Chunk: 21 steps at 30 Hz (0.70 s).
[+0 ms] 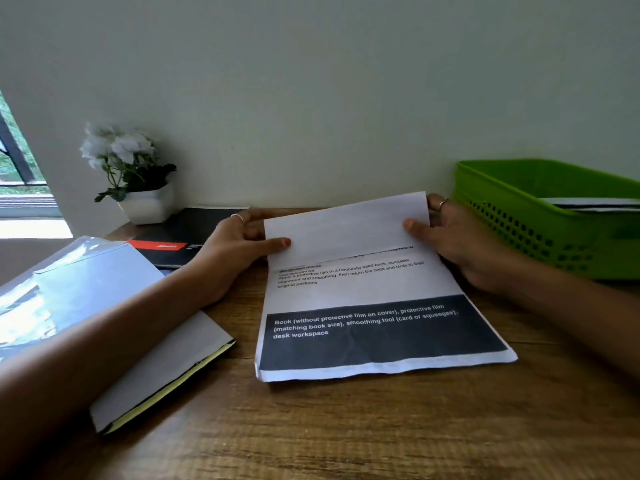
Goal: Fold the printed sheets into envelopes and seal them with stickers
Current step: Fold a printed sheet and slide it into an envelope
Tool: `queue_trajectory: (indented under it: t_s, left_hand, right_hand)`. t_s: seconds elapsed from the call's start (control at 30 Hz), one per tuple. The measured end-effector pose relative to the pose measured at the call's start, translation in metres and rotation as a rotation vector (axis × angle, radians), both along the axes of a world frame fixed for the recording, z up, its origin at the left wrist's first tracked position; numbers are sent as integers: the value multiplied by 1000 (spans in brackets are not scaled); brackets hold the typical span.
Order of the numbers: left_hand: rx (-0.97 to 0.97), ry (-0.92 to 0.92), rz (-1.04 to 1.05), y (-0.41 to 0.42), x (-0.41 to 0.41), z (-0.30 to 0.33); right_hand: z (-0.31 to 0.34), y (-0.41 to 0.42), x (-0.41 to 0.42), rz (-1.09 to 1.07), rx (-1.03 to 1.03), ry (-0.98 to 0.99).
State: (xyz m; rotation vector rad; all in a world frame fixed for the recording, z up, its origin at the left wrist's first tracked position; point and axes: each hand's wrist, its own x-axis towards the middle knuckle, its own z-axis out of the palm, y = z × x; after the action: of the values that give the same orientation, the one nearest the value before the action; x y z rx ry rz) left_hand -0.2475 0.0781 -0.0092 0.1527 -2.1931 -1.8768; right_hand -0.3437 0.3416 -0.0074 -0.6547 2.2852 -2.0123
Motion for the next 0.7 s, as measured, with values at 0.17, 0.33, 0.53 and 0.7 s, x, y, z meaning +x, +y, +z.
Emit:
queue_trajectory:
  t_s: [0.17,0.33,0.53,0.7]
  left_hand:
    - [-9,-25,-41,1,3,2]
    - [-49,-22,-52,-2,0,1]
    - [-138,-8,-19,-7,1,-4]
    - [-144,68,8,-7,1,-6]
  right_hand:
    - [-10,1,-1,-28,-7,73]
    - [-12,6,-6,11,-48,73]
    - [-13,5,-3,29,-83,58]
    - [-10,6,2,30,-114,9]
